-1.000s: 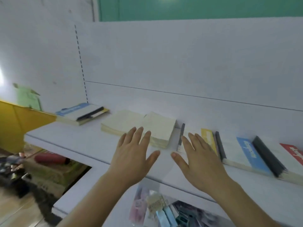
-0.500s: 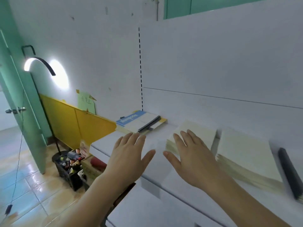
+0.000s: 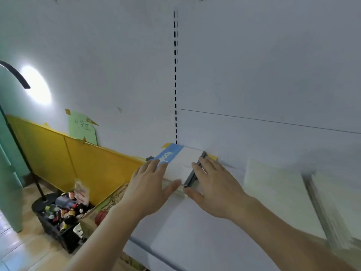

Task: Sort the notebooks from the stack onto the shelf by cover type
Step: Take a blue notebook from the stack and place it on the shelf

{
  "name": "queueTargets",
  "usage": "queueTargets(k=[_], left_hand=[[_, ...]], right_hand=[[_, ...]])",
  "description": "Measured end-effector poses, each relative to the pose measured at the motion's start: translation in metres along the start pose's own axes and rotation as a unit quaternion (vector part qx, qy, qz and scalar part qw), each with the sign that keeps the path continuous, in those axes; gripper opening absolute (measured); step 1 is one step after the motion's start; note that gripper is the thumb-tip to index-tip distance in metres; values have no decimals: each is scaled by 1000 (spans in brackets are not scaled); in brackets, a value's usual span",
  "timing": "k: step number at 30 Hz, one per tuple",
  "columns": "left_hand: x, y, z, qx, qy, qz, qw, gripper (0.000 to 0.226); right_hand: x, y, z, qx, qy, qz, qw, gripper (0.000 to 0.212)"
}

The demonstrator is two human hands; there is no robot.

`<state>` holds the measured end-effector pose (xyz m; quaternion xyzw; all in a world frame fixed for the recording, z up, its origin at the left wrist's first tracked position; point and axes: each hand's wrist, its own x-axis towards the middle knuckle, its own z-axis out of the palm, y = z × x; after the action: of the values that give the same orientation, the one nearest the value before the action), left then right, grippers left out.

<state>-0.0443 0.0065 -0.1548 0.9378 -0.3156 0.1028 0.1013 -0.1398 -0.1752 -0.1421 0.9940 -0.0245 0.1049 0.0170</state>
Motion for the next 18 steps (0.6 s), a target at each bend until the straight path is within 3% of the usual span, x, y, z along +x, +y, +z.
queueTargets(k=[5, 10, 14, 18], left_hand=[[39, -39, 15, 5, -24, 98, 995, 101], [53, -65, 15, 4, -18, 192, 981, 102], [62, -85, 13, -5, -38, 255, 966, 96], [67, -89, 10, -73, -26, 255, 964, 96]], right_hand=[[32, -22, 14, 43, -30, 20, 998, 78], [38, -39, 24, -22, 64, 15, 998, 53], [32, -47, 30, -40, 91, 31, 995, 55], [32, -51, 31, -69, 216, 29, 974, 51]])
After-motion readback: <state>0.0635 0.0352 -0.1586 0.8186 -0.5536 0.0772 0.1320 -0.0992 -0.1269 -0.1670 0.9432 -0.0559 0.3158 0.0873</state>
